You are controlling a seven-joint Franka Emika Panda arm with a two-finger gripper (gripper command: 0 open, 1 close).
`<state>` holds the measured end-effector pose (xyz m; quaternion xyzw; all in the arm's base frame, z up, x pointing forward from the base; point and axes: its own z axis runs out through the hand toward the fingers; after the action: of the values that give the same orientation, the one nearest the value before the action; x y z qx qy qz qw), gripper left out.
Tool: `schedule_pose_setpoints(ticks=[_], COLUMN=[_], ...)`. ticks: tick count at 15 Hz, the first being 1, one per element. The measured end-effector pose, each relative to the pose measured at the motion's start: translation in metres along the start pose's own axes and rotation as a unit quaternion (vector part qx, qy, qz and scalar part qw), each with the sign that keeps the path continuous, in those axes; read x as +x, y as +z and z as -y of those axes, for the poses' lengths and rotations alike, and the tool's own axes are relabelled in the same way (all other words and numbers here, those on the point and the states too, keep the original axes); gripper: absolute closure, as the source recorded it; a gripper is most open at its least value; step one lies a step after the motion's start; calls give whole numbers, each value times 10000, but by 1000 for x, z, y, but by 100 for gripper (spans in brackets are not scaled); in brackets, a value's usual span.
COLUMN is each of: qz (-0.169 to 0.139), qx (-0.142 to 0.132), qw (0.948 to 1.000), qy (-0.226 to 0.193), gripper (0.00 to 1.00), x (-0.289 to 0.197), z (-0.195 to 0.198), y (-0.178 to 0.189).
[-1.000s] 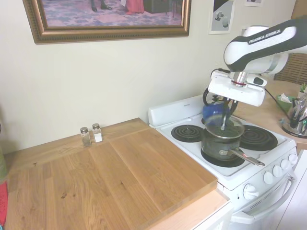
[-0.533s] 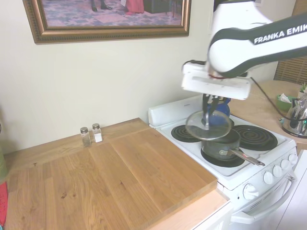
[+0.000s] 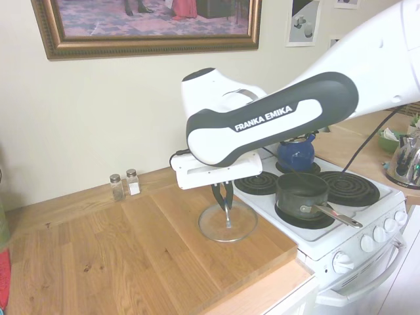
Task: Uncover the lid of the pot
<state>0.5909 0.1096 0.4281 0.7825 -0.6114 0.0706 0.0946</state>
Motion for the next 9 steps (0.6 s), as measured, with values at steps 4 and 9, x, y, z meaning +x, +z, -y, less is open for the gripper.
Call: schedule_pose_setpoints(ticks=[4, 9], qz=[34, 83], qx=[-382, -762], qw=[9988, 9959], qy=[-310, -485], gripper=[100, 100], x=[-4, -10], z=[17, 31], y=[14, 35])
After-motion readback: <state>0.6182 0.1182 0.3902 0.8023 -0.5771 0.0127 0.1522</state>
